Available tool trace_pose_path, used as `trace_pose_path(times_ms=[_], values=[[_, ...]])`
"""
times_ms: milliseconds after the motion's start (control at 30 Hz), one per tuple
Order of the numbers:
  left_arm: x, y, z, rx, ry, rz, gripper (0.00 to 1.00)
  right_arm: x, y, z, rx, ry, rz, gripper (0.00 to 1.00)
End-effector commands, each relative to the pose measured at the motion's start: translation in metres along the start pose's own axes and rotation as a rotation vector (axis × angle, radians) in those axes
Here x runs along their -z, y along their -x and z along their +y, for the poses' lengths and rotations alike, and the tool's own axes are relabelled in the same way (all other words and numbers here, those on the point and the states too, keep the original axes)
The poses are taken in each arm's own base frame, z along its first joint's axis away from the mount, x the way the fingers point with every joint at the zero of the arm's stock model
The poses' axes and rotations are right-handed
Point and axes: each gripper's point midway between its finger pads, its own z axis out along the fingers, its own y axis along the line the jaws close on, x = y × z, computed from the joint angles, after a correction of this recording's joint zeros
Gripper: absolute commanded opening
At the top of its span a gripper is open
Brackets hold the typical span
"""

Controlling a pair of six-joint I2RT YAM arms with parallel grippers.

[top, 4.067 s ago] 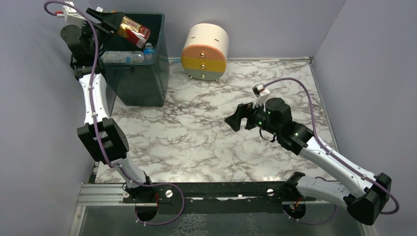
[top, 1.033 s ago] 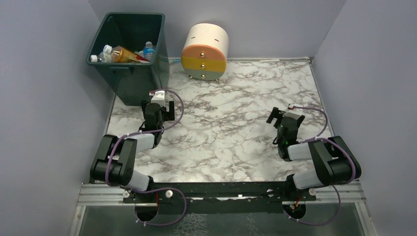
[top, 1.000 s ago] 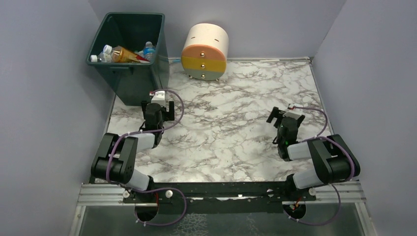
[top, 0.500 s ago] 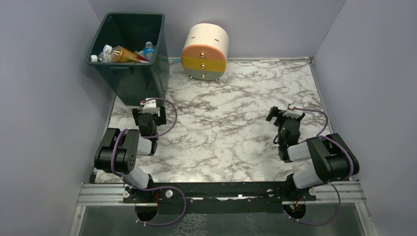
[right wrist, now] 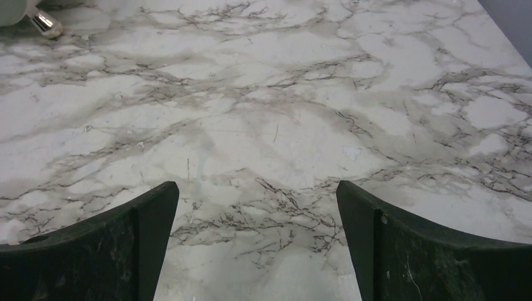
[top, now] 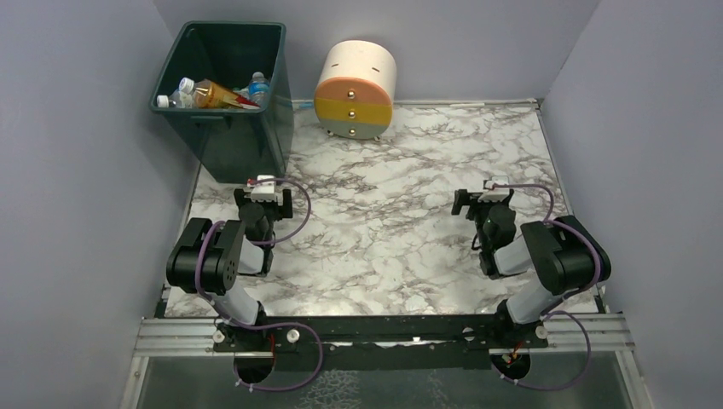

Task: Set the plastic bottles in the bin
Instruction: Reset both arms

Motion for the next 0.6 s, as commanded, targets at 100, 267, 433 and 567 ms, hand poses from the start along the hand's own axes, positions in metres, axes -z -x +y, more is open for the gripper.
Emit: trace_pose_path(times_ms=[100, 267, 433, 567], values=[[-0.0115, 0.0121, 0.0011, 0.012, 0.012, -0.029, 0.99, -0.0135, 0.0131, 0.0041, 0.012, 0.023, -0.036, 0.99], [-0.0111, 0.0124, 0.0016, 0.013, 0.014, -0.03, 0.99, -0.0124, 0.0123, 0.003, 0.01, 0.019, -0.026, 0.99], [-0.0108, 0.0126, 0.0014, 0.013, 0.014, -0.031, 0.99, -0.012, 0.0126, 0.0031, 0.013, 0.019, -0.03, 0.99], [-0.0111, 0.0134, 0.0013, 0.012, 0.013, -0.033, 0.99, -0.0119, 0.0125, 0.0033, 0.014, 0.021, -0.032, 0.99]])
